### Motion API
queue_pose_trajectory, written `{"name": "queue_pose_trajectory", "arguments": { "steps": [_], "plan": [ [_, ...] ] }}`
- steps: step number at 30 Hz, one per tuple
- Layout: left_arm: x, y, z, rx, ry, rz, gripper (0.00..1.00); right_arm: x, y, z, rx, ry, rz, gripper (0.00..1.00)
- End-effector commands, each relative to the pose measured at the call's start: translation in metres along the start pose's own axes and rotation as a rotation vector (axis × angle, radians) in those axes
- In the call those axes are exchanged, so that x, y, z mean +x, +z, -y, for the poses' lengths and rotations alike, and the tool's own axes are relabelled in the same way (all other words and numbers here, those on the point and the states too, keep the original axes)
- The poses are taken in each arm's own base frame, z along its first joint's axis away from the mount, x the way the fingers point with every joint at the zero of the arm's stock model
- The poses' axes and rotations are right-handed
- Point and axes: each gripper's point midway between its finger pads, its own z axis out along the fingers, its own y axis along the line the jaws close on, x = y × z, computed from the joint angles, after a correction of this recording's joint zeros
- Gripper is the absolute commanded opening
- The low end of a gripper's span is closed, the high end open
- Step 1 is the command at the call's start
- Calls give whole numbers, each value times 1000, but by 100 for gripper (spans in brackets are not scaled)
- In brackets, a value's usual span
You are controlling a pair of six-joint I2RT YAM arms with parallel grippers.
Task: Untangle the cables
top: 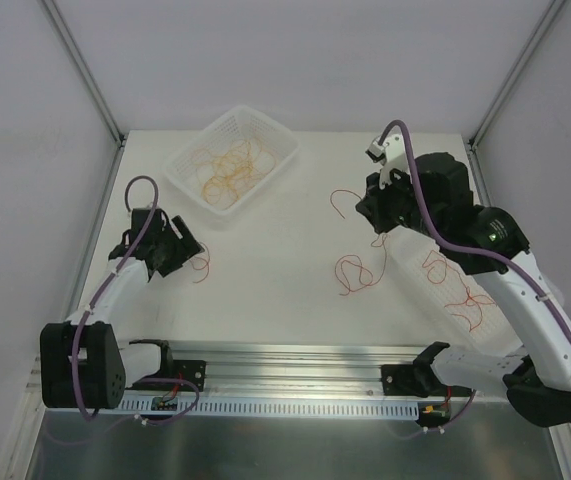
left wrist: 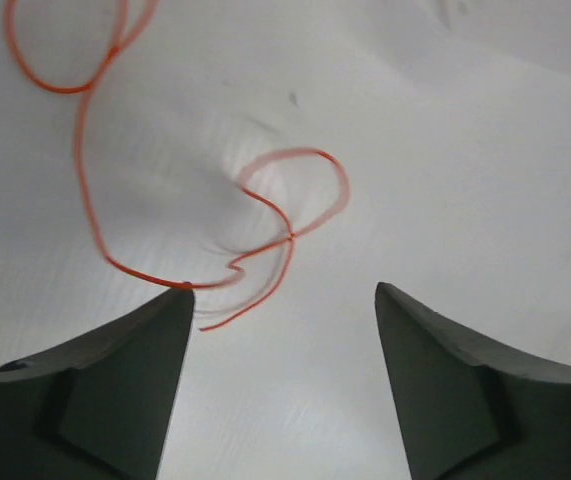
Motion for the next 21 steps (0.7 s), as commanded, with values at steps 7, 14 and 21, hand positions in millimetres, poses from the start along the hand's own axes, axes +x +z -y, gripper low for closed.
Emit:
{"name": "queue_pose_trajectory", "arguments": {
  "steps": [7,14,21],
  "plan": [
    [23,-66,119,512,386,-77,90,-79,-53,-59,-338,24,284,1],
    [73,-83,184,708,667,-187,88,-66,-38,-65,-372,36,242,1],
    [118,-44,236,761,854,-281,86,-40,-22,-52,-293,79,195,1]
  ]
}}
